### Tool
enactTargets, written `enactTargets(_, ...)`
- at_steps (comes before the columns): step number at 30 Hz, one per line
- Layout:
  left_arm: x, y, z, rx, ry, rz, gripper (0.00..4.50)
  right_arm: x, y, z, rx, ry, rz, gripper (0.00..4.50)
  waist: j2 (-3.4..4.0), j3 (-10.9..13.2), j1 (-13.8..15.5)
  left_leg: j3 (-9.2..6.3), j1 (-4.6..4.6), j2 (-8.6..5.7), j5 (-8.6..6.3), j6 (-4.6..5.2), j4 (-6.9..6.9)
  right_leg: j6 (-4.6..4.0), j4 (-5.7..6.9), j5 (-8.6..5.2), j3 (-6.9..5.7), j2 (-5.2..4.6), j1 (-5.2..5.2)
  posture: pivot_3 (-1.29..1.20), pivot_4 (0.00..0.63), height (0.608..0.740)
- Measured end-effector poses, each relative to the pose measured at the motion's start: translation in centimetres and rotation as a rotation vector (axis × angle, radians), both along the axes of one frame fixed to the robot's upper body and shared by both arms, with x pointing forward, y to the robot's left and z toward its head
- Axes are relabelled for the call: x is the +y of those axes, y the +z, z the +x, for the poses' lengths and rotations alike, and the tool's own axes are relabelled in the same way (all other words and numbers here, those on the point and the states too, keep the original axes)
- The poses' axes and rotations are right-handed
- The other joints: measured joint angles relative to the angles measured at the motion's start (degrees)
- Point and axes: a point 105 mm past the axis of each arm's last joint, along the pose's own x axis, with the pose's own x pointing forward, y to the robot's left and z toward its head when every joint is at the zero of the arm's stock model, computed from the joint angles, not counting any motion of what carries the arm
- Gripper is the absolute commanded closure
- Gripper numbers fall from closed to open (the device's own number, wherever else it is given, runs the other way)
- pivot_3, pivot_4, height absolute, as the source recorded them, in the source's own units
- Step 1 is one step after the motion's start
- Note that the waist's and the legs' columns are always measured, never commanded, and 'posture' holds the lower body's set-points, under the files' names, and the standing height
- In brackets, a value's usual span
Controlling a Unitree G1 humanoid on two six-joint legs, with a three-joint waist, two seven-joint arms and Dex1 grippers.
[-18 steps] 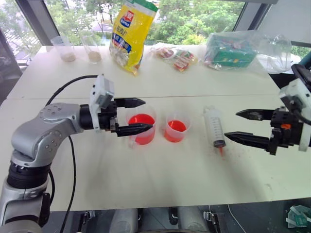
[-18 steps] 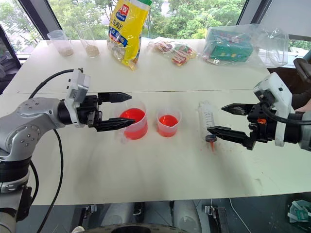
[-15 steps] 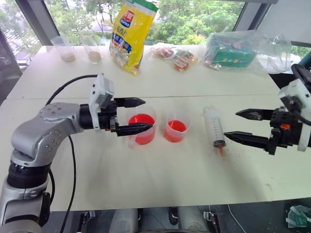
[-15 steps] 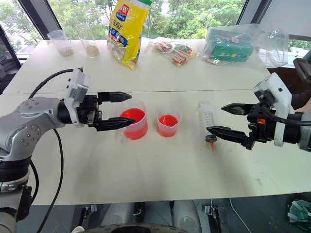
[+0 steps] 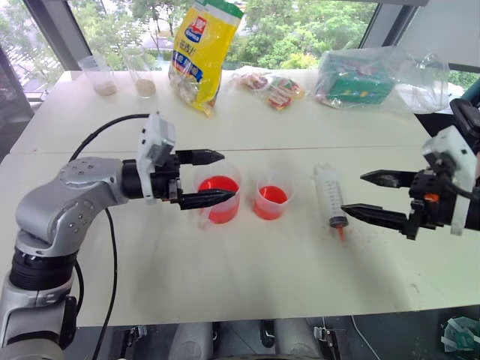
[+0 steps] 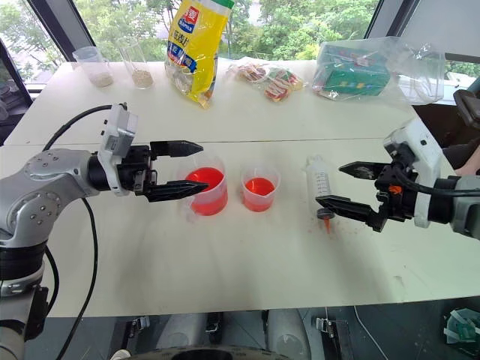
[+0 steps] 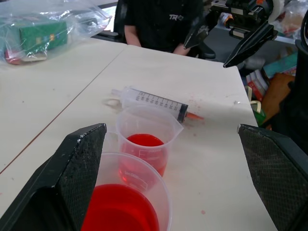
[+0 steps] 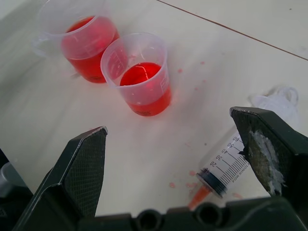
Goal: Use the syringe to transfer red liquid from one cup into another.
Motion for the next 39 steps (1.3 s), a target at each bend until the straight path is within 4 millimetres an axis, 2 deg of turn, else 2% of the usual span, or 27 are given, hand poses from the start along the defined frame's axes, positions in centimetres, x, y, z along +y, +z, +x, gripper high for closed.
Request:
enactTargets(10, 0.0, 0.2, 0.1, -0.005, -0.002, 0.001, 0.00, -0.2, -0.3, 0.5, 0.020, -0.035, 0.001, 0.04, 0.00, 0.0, 0.0, 0.01, 0.00, 0.00, 0.00, 0.00, 0.00, 0.00, 0.00, 0.00, 0.00, 0.00, 0.00, 0.00, 0.150, 0.740)
enactTargets(16, 0.0, 0.4, 0.2, -0.010, -0.008, -0.002, 0.00, -1.3, 0.0, 3.9, 0.057, -0.193, 0.053, 0.04, 0.00, 0.0, -0.2, 0.01, 0.02, 0.01, 0.01, -0.01, 0.02, -0.05, 0.01, 0.02, 0.01, 0.02, 0.00, 0.00, 0.150, 0.740)
enactTargets(21, -0.2, 0.7, 0.6, -0.016, -0.014, -0.015, 0.00, -2.2, -2.3, 7.5, 0.167, -0.358, 0.052, 0.04, 0.01, 0.0, -0.2, 0.04, -0.02, 0.00, 0.01, 0.00, 0.01, -0.05, 0.00, 0.03, 0.02, 0.01, -0.04, 0.00, 0.150, 0.740)
enactTargets(25, -0.3, 0.8, 0.8, -0.029, -0.012, -0.026, 0.00, -2.3, -4.0, 9.2, 0.262, -0.453, 0.048, 0.04, 0.01, 0.0, -0.1, 0.05, -0.08, -0.01, -0.01, 0.02, 0.00, 0.13, -0.01, 0.13, 0.01, 0.01, -0.08, 0.00, 0.150, 0.740)
enactTargets(29, -0.5, 0.8, 0.9, -0.029, -0.009, -0.040, 0.00, -2.4, -5.6, 9.9, 0.332, -0.502, 0.019, 0.04, 0.01, 0.0, 0.0, 0.06, -0.10, -0.02, -0.03, 0.05, 0.00, 0.15, -0.02, 0.14, 0.00, 0.00, -0.08, 0.00, 0.150, 0.740)
enactTargets(39, -0.6, -0.2, 0.6, -0.022, 0.029, -0.061, 0.00, -1.2, -9.5, 11.2, 0.466, -0.513, -0.035, 0.04, 0.02, 0.0, -0.4, 0.06, -0.08, -0.01, -0.03, 0.06, 0.00, 0.16, 0.01, 0.15, 0.00, 0.01, -0.08, 0.00, 0.150, 0.740)
